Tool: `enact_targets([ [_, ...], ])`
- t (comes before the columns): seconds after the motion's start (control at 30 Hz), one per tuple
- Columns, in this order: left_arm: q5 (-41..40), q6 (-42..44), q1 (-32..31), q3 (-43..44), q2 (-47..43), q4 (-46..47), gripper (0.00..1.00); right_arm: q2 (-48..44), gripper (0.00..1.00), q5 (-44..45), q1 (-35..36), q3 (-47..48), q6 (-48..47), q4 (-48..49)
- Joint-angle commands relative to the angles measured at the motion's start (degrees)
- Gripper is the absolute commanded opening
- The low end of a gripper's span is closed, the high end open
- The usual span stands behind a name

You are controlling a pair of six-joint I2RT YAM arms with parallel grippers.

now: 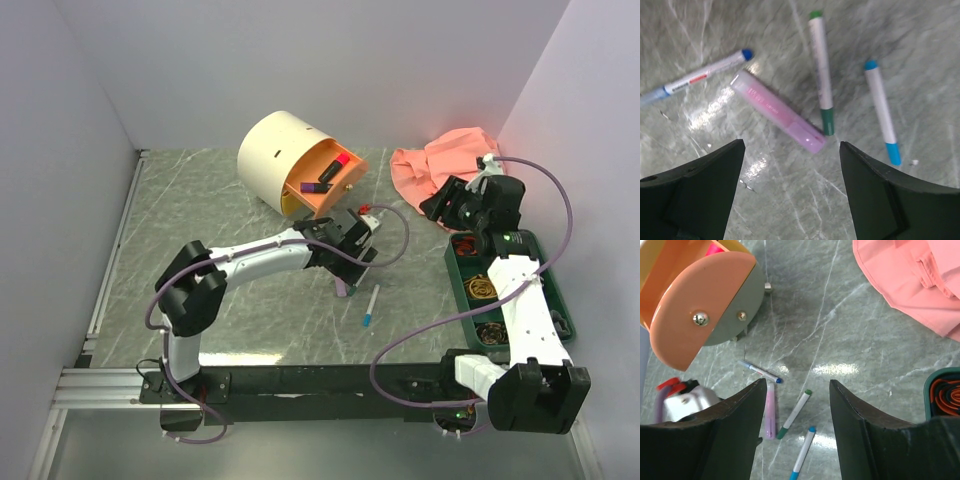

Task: Sort the stationery into containers
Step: Pick up the pen from the center of the board.

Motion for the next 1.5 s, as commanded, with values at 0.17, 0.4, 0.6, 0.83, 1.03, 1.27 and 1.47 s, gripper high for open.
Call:
enact_targets([
  [0.17, 2.0, -5.4, 2.5, 0.7, 5.5, -0.6, 0.84, -0.6, 0.61, -2.3, -1.6, -0.9, 1.1, 3.3],
  [0.4, 4.0, -5.9, 3.6, 4.2, 11.1, -0.4, 0.81, -0.5, 0.62, -3.2, -3.4, -2.1, 0.9, 3.1],
  [0.6, 5.7, -5.4, 3.8, 3.3, 12.8, 0.2, 0.71, 0.7, 0.62, -3.7, -4.7, -2.2, 1.1, 2.7],
  [0.83, 8.5, -4.8, 3.8, -0.5, 12.3, 0.7, 0.41, 3.2, 0.61, -4.3, -5.5, -0.6, 1.8, 2.6],
  [1.03, 10.3, -4.3, 3.8, -4.7, 11.7, 0.9, 0.33, 4.0, 0.62, -4.7, -5.9, 0.2, 2.9, 2.4],
  [1.27, 11.5, 0.8, 3.8, -2.3, 12.1, -1.0, 0.01, 3.6, 0.61, -4.7, -6.3, 0.6, 3.9, 1.6],
  [1.47, 14.3, 7.7, 4.3, 3.5, 6.1, -8.8, 0.01, 2.5, 0.61, -3.9, -6.4, 0.7, 2.7, 2.3],
])
